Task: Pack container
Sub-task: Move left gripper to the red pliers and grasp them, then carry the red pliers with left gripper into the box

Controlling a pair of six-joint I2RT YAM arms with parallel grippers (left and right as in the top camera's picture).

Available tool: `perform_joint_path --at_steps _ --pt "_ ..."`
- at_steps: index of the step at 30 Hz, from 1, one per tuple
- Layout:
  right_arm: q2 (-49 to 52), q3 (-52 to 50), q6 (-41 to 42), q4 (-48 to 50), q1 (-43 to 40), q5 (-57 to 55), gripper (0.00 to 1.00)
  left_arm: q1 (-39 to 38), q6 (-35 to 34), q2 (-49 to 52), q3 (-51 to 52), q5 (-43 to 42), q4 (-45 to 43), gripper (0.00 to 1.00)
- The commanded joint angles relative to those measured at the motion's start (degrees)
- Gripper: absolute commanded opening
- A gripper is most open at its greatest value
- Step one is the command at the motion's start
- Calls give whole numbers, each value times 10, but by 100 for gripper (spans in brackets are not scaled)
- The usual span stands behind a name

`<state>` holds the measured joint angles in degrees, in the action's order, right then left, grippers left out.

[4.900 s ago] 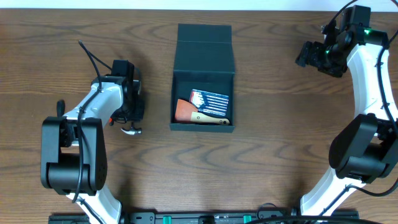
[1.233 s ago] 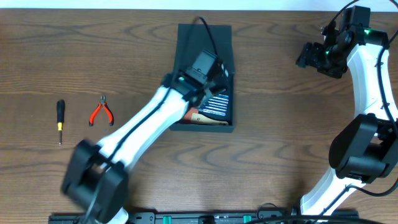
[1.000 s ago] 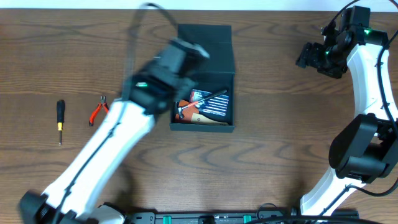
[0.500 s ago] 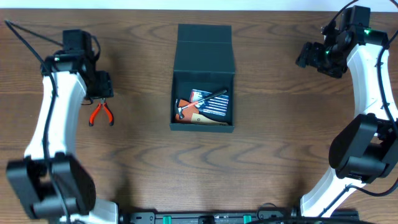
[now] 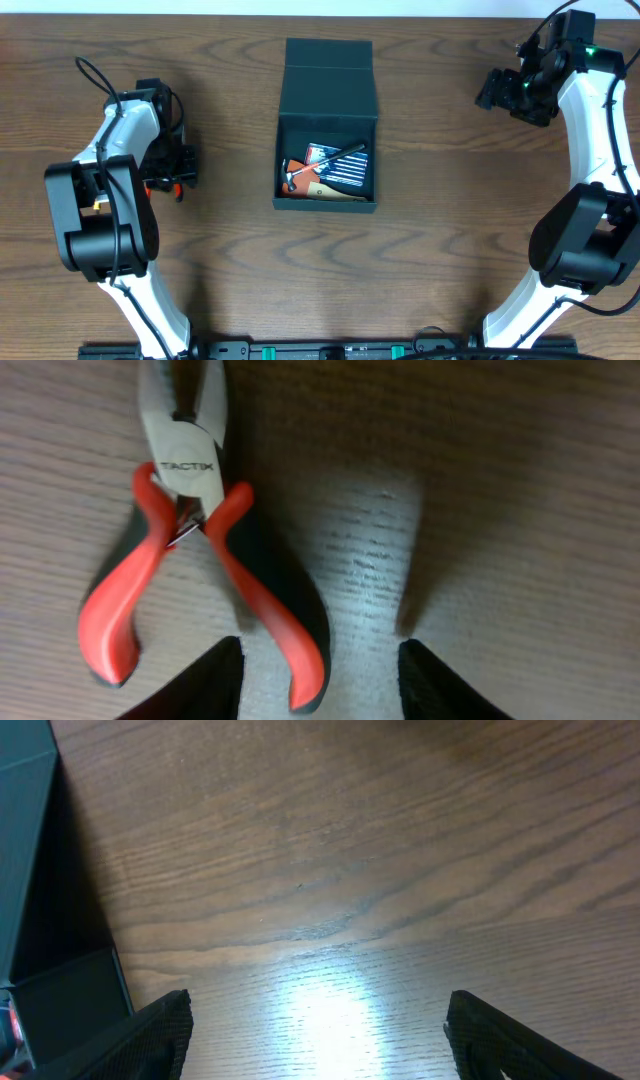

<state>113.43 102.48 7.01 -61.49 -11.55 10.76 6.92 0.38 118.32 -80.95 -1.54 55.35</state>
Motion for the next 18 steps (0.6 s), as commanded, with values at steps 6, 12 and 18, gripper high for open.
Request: perform_joint_path --at_steps 6,12,18 --pt "2 -2 2 0 4 7 83 0 -57 15 3 -11 -17 33" --pt "2 -2 2 0 4 7 82 0 -67 15 3 -11 -24 12" --pt "2 -2 2 0 4 7 82 0 -67 15 3 -11 -25 6"
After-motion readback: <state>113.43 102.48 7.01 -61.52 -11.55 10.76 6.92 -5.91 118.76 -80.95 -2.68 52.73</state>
